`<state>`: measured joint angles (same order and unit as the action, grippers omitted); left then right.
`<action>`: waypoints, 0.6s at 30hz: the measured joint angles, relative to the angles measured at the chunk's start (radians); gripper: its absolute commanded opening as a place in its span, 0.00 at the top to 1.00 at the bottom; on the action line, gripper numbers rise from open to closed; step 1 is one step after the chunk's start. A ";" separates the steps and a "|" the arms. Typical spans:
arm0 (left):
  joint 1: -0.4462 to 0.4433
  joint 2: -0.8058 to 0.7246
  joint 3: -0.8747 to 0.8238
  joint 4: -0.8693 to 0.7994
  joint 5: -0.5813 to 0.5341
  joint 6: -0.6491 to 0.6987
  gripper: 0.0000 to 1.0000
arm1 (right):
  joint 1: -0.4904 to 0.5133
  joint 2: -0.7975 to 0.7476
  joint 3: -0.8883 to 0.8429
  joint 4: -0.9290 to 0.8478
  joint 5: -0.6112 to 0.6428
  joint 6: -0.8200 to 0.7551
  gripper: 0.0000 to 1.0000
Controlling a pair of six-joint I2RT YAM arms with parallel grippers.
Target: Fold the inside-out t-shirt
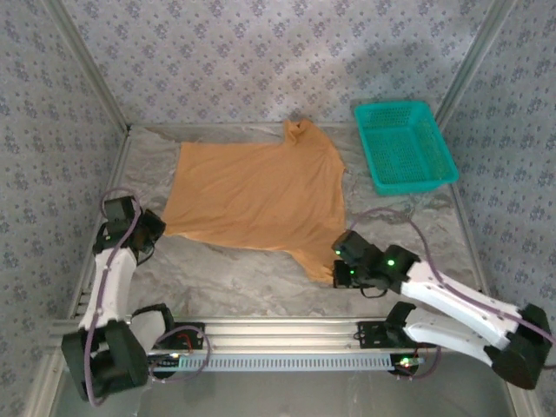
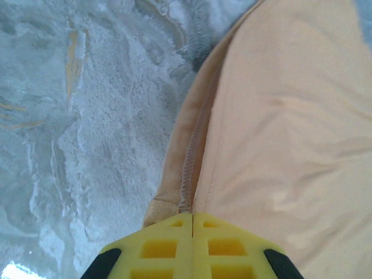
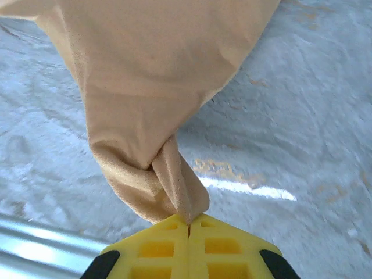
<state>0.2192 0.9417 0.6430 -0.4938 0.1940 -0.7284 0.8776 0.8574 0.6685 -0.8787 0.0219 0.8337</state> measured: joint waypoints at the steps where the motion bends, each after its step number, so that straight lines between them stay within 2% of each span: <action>1: -0.006 -0.038 -0.004 -0.019 0.000 -0.007 1.00 | 0.000 -0.035 0.005 -0.038 -0.002 0.014 1.00; 4: -0.036 -0.105 -0.013 -0.073 0.000 -0.019 1.00 | 0.000 -0.085 0.036 -0.132 -0.012 0.045 1.00; 8: -0.078 -0.120 -0.018 -0.119 -0.011 -0.025 1.00 | -0.034 -0.032 0.159 -0.213 -0.006 0.038 1.00; 14: -0.087 0.027 -0.001 -0.108 -0.046 -0.021 1.00 | -0.258 0.224 0.394 -0.171 0.009 -0.076 1.00; 18: -0.093 0.183 0.074 -0.081 -0.066 -0.005 1.00 | -0.324 0.446 0.508 -0.127 0.009 -0.154 1.00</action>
<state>0.1265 1.1244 0.7166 -0.5747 0.1276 -0.7338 0.5537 1.3037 1.1763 -1.0054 0.0311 0.6792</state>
